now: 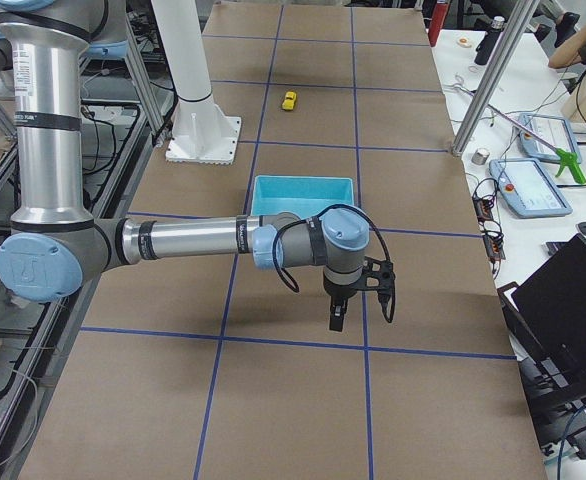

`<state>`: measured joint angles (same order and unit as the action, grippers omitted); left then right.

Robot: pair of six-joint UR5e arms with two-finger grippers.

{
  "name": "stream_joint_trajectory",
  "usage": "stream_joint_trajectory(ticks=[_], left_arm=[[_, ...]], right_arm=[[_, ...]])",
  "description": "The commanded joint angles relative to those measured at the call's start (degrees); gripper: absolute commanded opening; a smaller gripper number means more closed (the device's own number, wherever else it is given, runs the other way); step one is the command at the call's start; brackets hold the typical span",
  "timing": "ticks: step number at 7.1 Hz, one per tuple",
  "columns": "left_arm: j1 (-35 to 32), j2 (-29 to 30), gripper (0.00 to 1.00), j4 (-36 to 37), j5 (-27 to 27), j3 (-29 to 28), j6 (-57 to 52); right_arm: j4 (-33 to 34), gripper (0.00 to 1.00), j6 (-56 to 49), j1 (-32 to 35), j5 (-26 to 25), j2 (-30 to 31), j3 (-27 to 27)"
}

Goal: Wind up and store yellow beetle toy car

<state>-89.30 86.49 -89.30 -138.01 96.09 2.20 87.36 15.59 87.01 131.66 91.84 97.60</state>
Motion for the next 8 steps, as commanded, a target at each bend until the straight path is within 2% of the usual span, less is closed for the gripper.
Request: stream_joint_trajectory(ticks=[1,5,7,8], left_arm=[[0.09,0.0,1.0,-0.18,0.37,-0.11,-0.09],[0.78,0.7,1.0,-1.22,-0.16,0.15,0.09],[9.27,3.15,1.0,-3.51,0.54,2.07,0.35],[13.14,4.9,1.0,-3.26,0.63,4.87,0.61]], right_arm=[[0.0,1.0,-0.03,0.0,0.0,0.0,0.04],[0.0,1.0,-0.03,-0.09,0.0,-0.09,-0.3],[0.09,1.0,-0.03,-0.09,-0.09,-0.09,-0.31],[0.09,1.0,-0.03,-0.09,-0.09,-0.09,-0.31]])
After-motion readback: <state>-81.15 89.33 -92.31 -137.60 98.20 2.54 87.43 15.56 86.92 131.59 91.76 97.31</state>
